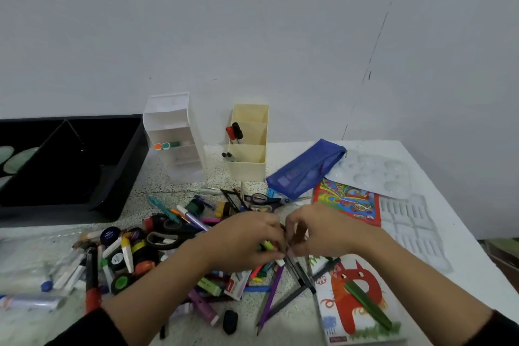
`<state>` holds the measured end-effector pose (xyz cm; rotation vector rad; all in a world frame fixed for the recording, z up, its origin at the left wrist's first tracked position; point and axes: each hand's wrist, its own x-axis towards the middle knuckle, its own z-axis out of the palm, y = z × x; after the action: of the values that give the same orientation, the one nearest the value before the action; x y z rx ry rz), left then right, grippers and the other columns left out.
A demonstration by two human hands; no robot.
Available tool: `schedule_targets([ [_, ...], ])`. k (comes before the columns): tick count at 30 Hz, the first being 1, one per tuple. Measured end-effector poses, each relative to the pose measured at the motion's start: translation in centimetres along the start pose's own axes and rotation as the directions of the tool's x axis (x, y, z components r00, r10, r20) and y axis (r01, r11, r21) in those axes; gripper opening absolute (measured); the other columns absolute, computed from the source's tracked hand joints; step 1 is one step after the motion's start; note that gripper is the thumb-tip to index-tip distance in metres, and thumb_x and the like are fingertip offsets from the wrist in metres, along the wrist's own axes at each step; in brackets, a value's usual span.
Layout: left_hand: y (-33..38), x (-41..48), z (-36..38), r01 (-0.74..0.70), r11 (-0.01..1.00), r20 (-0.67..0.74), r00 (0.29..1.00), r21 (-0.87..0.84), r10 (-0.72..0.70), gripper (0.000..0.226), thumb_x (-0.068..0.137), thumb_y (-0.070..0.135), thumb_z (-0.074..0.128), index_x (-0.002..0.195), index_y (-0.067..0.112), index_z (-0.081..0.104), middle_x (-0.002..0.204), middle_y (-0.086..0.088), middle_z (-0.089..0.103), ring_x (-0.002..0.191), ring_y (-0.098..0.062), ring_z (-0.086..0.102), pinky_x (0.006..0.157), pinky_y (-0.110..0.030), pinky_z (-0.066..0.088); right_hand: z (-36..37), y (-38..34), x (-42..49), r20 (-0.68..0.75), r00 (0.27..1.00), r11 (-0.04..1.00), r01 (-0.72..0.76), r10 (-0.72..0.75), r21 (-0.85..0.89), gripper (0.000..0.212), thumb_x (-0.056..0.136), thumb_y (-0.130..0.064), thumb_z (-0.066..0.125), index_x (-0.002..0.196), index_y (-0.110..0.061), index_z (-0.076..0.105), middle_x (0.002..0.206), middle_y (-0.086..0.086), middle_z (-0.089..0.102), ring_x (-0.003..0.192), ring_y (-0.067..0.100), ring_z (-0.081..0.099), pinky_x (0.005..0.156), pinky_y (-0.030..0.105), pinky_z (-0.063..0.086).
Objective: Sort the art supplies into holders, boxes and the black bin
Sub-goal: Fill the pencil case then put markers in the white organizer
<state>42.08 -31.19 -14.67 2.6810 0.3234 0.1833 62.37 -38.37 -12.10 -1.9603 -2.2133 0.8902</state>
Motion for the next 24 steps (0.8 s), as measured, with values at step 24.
schedule_targets([
  [24, 1.8, 0.6, 2.1, 0.098, 0.987, -0.316, 0.947, 0.127, -0.053, 0.016, 0.100, 0.040, 0.054, 0.104, 0.026, 0.060, 0.101, 0.014, 0.056, 0.081, -0.006, 0.052, 0.073, -0.027, 0.046, -0.7, 1.3, -2.7, -0.098, 0.975, 0.544, -0.028, 0.201, 0.839, 0.016, 0.089, 0.002, 0.055, 0.101, -0.003, 0.064, 0.069, 0.013, 0.063, 0.047, 0.015, 0.033, 0.045, 0.025, 0.024],
])
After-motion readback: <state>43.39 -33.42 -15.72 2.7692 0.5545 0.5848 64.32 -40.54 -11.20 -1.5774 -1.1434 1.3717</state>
